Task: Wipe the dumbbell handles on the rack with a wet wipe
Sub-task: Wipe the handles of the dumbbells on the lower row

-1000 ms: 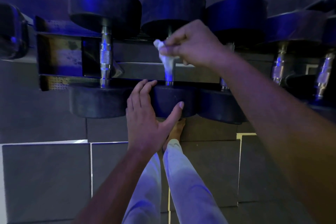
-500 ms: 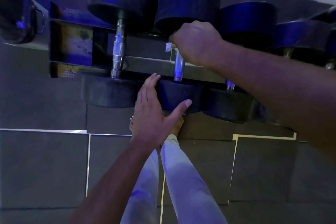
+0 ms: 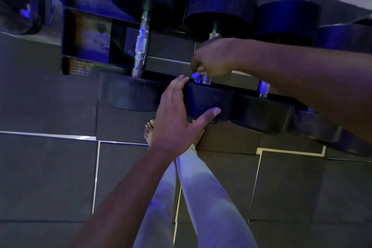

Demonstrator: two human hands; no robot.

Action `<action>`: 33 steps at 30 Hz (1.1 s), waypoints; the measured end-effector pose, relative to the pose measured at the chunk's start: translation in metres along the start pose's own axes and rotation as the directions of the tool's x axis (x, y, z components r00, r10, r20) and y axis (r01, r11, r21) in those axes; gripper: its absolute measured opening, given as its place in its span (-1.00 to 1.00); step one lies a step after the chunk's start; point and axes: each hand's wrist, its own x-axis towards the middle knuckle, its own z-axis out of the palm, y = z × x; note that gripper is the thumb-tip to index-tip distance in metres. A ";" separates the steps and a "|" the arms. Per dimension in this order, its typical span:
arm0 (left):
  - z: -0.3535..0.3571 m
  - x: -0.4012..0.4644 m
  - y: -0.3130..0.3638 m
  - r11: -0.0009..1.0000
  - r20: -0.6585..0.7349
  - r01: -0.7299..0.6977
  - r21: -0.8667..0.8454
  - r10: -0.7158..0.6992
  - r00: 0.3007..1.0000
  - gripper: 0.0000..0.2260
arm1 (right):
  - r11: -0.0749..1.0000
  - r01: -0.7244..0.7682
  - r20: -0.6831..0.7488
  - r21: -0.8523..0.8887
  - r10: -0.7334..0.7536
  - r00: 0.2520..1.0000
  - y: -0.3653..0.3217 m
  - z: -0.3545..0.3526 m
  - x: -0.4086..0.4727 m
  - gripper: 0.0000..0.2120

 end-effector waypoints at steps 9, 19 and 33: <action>0.001 0.000 0.003 0.999 -0.020 0.004 0.033 -0.004 1.000 -0.15 | 0.830 -0.020 -0.208 0.557 0.163 0.964 0.008 0.043 -0.040 -0.83; 0.027 0.003 0.056 0.963 -0.153 -0.058 0.263 0.101 0.983 -0.40 | 0.555 -0.031 -0.355 0.831 0.574 0.738 0.094 0.080 -0.143 -0.86; 0.157 -0.005 0.123 0.981 -0.146 -0.026 0.192 0.055 0.988 -0.55 | 0.786 -0.154 -0.492 0.599 0.513 0.703 0.173 0.115 -0.192 -0.80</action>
